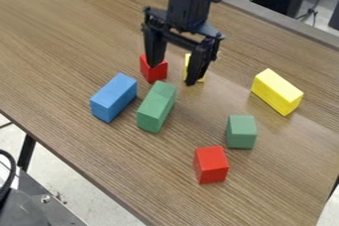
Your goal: Put the green cube on top of the blue cube
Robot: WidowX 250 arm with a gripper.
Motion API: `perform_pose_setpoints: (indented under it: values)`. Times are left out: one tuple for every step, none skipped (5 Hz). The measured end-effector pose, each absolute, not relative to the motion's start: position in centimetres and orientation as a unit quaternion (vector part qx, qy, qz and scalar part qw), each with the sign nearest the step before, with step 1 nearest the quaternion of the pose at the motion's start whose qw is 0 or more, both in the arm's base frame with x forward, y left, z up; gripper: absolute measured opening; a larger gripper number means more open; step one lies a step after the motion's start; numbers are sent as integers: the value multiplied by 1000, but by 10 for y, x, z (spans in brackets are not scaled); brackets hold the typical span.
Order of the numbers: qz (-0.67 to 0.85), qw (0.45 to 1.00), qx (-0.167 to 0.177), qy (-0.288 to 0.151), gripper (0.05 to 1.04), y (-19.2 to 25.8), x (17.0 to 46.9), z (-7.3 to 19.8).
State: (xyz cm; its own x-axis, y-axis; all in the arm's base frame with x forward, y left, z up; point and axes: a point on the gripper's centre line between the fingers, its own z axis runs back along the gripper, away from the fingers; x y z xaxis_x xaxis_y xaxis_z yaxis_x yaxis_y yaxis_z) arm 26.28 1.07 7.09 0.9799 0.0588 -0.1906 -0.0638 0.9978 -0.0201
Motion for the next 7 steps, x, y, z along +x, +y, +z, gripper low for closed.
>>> perform_pose_setpoints:
  values:
    - [61, 990, -4, 126, 998, 17, 247, 62]
    - [108, 985, -13, 132, 998, 16, 238, 52]
    - [163, 977, -8, 136, 998, 14, 240, 40]
    - [183, 974, -19, 129, 998, 10, 242, 32]
    - [193, 974, -28, 118, 967, 9, 248, 24]
    - [182, 976, -32, 114, 681, 8, 250, 19]
    - [182, 976, -37, 115, 596, 9, 250, 20]
